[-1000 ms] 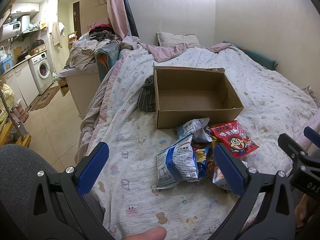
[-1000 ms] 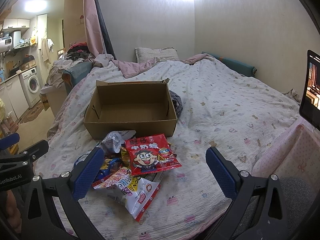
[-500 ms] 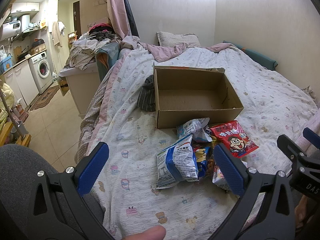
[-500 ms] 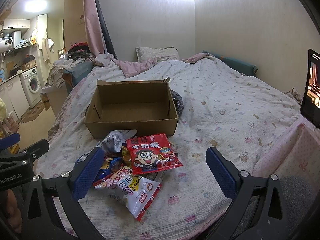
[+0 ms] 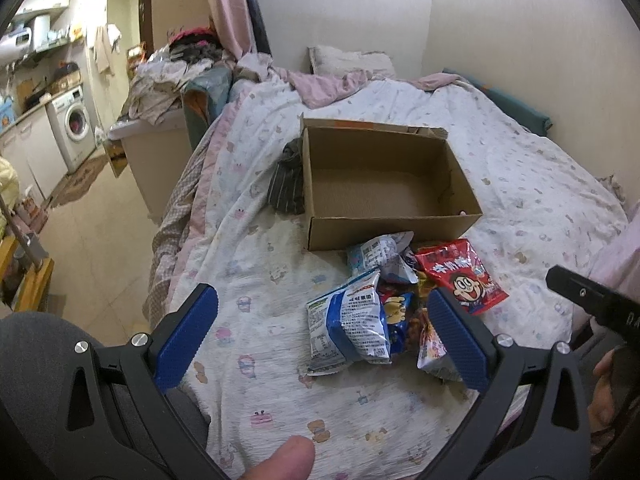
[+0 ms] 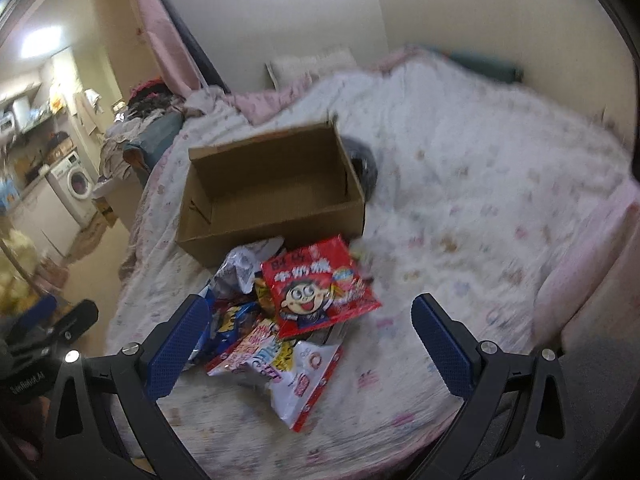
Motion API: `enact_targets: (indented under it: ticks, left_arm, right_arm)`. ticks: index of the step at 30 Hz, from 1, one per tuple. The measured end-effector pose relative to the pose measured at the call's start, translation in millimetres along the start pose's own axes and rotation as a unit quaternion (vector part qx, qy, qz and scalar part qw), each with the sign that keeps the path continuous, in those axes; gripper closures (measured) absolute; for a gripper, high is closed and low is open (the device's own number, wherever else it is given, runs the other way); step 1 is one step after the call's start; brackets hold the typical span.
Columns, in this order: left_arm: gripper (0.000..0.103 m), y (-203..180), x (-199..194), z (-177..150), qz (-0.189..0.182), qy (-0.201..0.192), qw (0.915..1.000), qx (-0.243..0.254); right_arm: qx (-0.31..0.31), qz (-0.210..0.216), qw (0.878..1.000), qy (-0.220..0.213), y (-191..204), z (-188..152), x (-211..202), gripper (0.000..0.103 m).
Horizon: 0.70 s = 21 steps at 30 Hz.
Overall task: Organize snacks
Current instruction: 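Grasp the white Powers bag with the right tool while the left tool grasps the blue-white chip bag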
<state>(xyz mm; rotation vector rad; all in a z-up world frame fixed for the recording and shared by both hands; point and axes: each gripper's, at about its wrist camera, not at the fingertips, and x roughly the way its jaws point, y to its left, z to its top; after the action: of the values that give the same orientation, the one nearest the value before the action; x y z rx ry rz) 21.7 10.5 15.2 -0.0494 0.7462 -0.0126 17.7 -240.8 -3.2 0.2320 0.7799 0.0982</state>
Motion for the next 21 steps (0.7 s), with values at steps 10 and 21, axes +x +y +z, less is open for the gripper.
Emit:
enact_targets:
  ticks: [10, 21]
  left_arm:
    - [0.000, 21, 38, 26, -0.003, 0.073, 0.9964, -0.043]
    - [0.000, 44, 67, 13, -0.007, 0.128, 0.9882, -0.083]
  right_arm:
    - [0.144, 0.070, 0.945, 0.284, -17, -21, 108, 0.000]
    - [0.143, 0.013, 0.934, 0.328, 8, -37, 167, 0.000]
